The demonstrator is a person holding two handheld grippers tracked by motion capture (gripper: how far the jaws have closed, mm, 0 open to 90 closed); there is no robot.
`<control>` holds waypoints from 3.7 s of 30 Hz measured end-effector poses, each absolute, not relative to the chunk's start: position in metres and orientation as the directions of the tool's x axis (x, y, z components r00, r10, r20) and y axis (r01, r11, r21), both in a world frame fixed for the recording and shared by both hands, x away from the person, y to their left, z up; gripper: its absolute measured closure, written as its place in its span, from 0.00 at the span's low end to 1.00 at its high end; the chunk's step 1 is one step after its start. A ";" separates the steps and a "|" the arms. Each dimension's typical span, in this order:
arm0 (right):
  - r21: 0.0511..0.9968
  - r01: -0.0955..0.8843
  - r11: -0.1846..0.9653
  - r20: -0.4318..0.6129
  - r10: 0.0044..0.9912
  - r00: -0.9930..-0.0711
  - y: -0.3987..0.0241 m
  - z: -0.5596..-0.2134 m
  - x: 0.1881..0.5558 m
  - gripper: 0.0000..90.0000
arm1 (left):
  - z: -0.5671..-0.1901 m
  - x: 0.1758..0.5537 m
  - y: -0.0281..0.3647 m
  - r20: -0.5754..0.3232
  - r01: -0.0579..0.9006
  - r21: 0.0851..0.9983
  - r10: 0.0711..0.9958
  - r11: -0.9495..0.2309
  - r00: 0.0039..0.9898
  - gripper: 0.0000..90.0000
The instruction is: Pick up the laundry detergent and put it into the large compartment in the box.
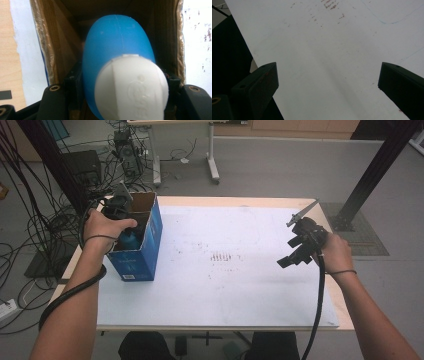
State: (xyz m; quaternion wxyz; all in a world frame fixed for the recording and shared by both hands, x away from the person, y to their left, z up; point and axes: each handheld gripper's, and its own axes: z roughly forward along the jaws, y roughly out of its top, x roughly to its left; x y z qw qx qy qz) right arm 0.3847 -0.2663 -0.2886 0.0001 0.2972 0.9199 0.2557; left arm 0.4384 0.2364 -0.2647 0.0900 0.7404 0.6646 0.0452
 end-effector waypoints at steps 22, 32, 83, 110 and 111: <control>0.465 0.551 0.693 0.153 0.550 -0.821 -0.267 -0.289 0.385 0.03 | -0.266 0.438 0.238 -0.063 0.976 0.199 0.993 -0.088 0.103 0.42; 0.464 0.546 0.698 0.152 0.544 -0.825 -0.264 -0.289 0.386 0.03 | -0.266 0.438 0.239 -0.066 0.975 0.206 0.993 -0.083 0.099 0.42; 0.470 0.546 0.694 0.151 0.546 -0.824 -0.265 -0.288 0.387 0.03 | -0.266 0.438 0.237 -0.060 0.976 0.197 0.993 -0.089 0.102 0.42; 0.467 0.547 0.694 0.153 0.546 -0.824 -0.263 -0.289 0.387 0.03 | -0.266 0.436 0.239 -0.072 0.976 0.202 0.993 -0.079 0.096 0.42; 0.467 0.547 0.694 0.153 0.546 -0.824 -0.263 -0.289 0.387 0.03 | -0.266 0.437 0.239 -0.072 0.976 0.201 0.993 -0.082 0.098 0.42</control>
